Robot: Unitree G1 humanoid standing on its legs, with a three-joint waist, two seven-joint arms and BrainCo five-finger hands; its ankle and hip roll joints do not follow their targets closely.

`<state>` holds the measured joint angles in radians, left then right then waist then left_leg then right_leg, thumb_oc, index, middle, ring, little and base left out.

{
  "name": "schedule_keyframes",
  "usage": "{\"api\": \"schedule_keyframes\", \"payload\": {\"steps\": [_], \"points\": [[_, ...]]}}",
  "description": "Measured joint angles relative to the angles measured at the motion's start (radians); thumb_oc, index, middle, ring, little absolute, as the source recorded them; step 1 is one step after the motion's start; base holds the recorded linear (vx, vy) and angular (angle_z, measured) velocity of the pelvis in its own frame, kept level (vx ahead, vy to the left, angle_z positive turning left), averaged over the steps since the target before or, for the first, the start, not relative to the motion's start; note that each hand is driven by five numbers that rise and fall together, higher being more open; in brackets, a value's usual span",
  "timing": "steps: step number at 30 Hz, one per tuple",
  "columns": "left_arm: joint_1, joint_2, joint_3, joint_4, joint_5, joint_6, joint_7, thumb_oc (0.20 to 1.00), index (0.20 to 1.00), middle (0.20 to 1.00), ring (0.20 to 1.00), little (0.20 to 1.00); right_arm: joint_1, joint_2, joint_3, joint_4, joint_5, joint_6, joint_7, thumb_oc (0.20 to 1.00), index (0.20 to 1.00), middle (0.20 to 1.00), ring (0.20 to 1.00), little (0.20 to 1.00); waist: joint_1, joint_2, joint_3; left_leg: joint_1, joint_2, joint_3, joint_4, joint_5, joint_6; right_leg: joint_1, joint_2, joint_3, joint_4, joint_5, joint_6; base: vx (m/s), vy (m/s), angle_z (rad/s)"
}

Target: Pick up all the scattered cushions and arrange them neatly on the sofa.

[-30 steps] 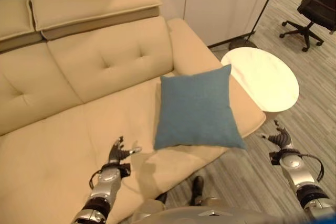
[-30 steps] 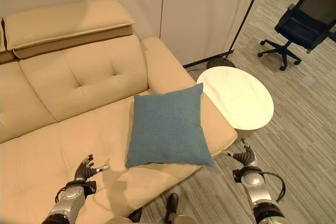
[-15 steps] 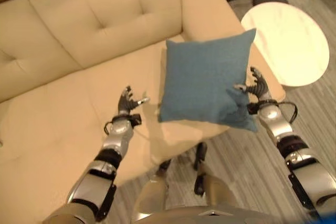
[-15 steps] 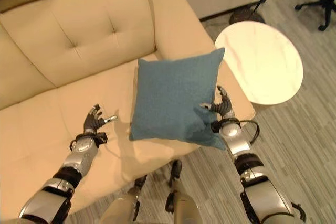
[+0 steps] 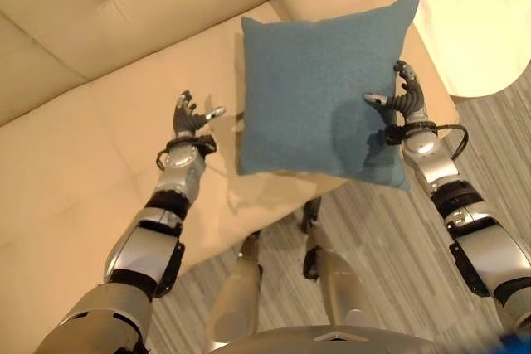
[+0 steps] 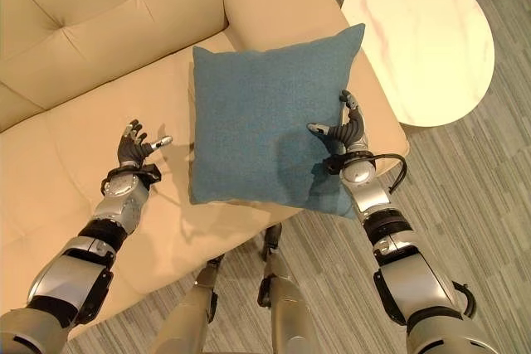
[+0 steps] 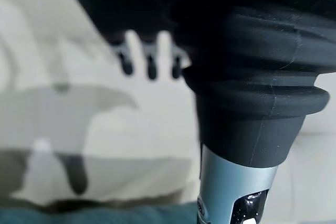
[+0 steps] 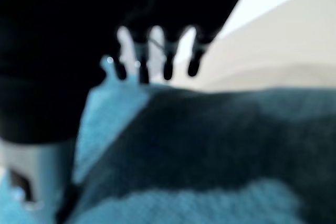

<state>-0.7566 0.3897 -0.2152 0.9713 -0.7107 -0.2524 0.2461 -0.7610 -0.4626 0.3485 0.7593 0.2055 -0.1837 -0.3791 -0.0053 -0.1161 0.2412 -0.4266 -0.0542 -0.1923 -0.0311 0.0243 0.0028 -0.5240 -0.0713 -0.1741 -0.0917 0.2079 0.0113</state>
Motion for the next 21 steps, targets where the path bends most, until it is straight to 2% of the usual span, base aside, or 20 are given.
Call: {"api": "schedule_keyframes", "payload": {"steps": [7, 13, 21], "points": [[-0.026, -0.079, -0.024, 0.006, -0.066, -0.007, -0.001, 1.000, 1.000, 1.000, 1.000, 1.000, -0.029, 0.064, 0.019, -0.004, 0.029, -0.037, -0.029, 1.000, 1.000, 1.000, 1.000, 1.000, -0.017, -0.001, 0.002, -0.032, 0.000, 0.016, 0.001, 0.000, 0.000, -0.037, -0.001, 0.014, 0.000, 0.003, 0.001, 0.00, 0.013, -0.05], [-0.038, -0.147, -0.029, 0.006, -0.109, -0.018, 0.000, 1.000, 1.000, 1.000, 1.000, 1.000, -0.033, 0.070, 0.048, -0.048, 0.030, -0.043, -0.047, 1.000, 1.000, 1.000, 1.000, 1.000, -0.034, -0.001, 0.001, -0.072, 0.002, 0.017, 0.016, -0.001, -0.004, -0.071, 0.001, 0.017, 0.000, 0.010, -0.009, 0.00, 0.000, 0.00], [-0.038, -0.181, -0.039, 0.003, -0.144, -0.048, 0.004, 1.000, 1.000, 1.000, 1.000, 1.000, -0.022, 0.107, 0.050, -0.059, 0.031, -0.062, -0.065, 1.000, 1.000, 1.000, 1.000, 1.000, -0.032, -0.001, 0.000, -0.081, 0.001, 0.019, 0.018, 0.004, -0.011, -0.081, 0.001, 0.020, 0.000, 0.012, -0.011, 0.00, 0.000, 0.00]]}}
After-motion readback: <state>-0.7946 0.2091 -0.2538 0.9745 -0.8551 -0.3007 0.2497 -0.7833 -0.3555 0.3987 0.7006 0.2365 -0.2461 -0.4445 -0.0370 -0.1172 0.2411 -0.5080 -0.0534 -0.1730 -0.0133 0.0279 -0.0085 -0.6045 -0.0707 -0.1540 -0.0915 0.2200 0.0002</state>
